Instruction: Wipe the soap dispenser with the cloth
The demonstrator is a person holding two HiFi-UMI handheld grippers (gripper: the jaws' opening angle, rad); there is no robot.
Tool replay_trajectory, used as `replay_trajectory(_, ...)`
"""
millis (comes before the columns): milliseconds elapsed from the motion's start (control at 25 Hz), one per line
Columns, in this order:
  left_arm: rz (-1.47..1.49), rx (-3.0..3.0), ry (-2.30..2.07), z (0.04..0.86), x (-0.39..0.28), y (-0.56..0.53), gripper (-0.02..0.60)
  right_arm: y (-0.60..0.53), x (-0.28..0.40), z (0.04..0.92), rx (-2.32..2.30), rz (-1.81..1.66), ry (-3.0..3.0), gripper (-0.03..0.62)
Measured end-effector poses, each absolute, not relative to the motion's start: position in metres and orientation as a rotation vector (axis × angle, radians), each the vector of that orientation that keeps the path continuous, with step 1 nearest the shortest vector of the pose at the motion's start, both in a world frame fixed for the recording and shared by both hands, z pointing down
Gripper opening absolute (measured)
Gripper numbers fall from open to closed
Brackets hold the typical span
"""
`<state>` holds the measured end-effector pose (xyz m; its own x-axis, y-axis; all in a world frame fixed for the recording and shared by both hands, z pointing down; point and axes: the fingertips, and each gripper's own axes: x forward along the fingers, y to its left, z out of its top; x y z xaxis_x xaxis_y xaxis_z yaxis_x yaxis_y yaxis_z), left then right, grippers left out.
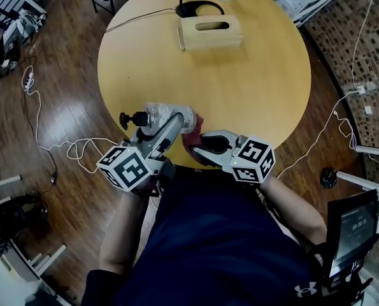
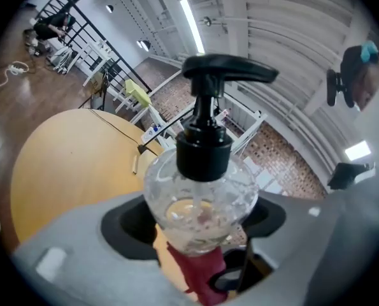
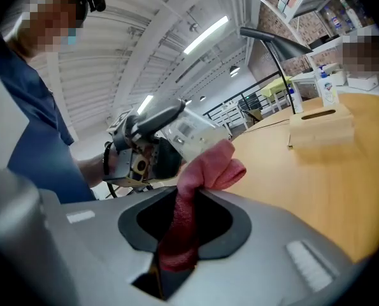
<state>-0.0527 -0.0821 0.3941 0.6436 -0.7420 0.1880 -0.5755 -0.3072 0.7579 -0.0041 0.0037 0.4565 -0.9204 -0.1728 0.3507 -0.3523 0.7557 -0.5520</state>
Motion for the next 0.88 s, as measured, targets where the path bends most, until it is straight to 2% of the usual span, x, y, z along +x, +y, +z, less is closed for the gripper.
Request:
replay_trajectory(400,0.107,2.066,-1.093,0.46,-0.055,-0.061,0.368,-0.045,0.03,0.453,0.727,1.095,-2.673,0.091)
replay_trajectory(640,0.245,2.084,-1.139,0.486,-0.055,-0.076,0.368,-0.083,0.061,0.503,1.016,1.127,-2.394,0.091)
replay_trajectory(880,0.41,2.128,-1.217,0.516,-0.039,-0.107,0.368,-0.091,0.091,0.551,1.086,1.113,-2.192,0.091)
